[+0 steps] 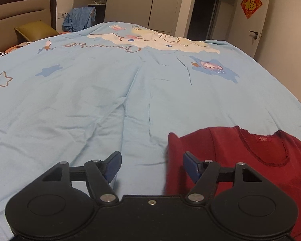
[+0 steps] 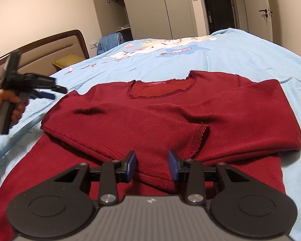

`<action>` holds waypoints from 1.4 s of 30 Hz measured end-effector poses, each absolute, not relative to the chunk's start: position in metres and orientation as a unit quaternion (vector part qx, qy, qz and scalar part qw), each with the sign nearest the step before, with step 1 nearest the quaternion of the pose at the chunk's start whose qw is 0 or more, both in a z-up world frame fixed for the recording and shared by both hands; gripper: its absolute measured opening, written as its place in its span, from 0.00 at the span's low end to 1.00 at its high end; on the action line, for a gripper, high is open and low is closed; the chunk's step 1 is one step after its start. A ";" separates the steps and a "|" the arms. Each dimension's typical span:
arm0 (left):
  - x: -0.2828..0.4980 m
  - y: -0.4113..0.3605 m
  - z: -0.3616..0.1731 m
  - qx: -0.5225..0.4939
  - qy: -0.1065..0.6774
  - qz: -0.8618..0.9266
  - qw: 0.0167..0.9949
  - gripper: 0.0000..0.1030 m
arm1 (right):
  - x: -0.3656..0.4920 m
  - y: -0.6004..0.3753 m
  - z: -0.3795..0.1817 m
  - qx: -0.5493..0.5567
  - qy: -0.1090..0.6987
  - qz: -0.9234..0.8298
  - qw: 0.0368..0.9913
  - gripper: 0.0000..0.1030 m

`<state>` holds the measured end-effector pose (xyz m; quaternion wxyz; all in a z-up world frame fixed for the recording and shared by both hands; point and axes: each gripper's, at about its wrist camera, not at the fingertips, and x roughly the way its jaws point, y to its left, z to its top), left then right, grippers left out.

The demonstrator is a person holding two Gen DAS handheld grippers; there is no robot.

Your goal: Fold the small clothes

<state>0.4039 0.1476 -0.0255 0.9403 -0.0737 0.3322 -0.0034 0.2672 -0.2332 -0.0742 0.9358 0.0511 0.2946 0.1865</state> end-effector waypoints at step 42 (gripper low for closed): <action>0.320 0.086 -0.065 0.062 0.319 0.015 0.946 0.06 | 0.263 -0.224 -0.072 0.030 0.299 0.189 0.935 0.55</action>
